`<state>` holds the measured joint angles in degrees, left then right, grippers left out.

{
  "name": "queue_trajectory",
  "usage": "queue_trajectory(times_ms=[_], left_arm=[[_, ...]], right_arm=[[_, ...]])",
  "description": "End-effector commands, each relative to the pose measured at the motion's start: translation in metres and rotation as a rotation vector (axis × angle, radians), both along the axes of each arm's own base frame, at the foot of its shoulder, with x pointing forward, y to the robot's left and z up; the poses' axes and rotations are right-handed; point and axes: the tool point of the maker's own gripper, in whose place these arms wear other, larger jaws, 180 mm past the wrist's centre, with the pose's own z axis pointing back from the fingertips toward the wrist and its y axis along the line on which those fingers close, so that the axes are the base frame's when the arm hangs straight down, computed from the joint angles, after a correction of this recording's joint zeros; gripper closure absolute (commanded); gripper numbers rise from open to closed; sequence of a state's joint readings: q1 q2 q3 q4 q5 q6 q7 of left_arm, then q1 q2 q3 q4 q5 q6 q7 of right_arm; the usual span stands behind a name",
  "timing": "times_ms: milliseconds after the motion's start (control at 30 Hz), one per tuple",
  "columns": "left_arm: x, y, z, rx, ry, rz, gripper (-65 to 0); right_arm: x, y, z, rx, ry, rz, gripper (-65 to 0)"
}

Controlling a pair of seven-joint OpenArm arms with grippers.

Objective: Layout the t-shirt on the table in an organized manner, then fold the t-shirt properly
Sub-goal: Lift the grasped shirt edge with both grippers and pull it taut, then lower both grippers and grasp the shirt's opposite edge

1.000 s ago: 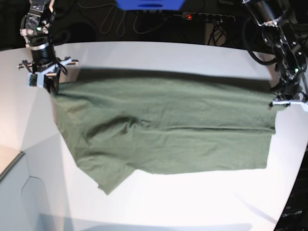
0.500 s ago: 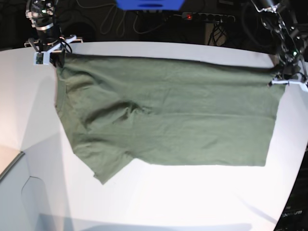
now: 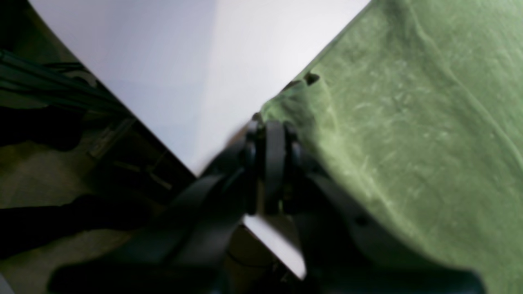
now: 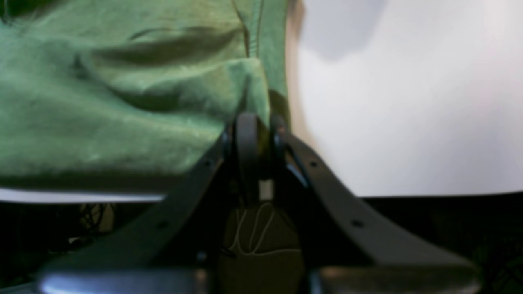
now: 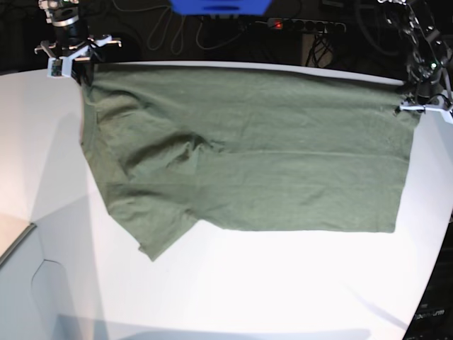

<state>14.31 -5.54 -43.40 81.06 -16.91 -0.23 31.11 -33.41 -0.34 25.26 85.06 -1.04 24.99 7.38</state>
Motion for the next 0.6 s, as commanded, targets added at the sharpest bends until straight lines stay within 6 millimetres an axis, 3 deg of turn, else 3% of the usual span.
queue_trajectory(times_ms=[0,100,233,367,567], left_arm=[[0.004,0.008,0.011,0.041,-0.019,-0.007,-0.1],[-0.007,0.008,0.006,0.04,0.009,-0.015,-0.5],[-0.007,0.008,0.014,0.052,0.004,-0.028,-3.3],[-0.003,0.007,0.032,0.076,-0.021,-0.042,-17.2],[0.008,0.009,0.049,0.108,-0.061,-0.053,-41.2]], right_arm=[[0.001,-0.003,0.008,-0.002,-0.037,-0.006,0.0],[0.001,-0.003,0.007,-0.004,-0.029,-0.004,-2.7],[0.001,-0.005,0.009,-0.01,-0.036,-0.008,-18.7],[-0.001,-0.006,0.012,-0.013,-0.041,-0.007,-31.2],[0.011,-0.002,0.031,-0.021,-0.098,-0.012,-35.7]])
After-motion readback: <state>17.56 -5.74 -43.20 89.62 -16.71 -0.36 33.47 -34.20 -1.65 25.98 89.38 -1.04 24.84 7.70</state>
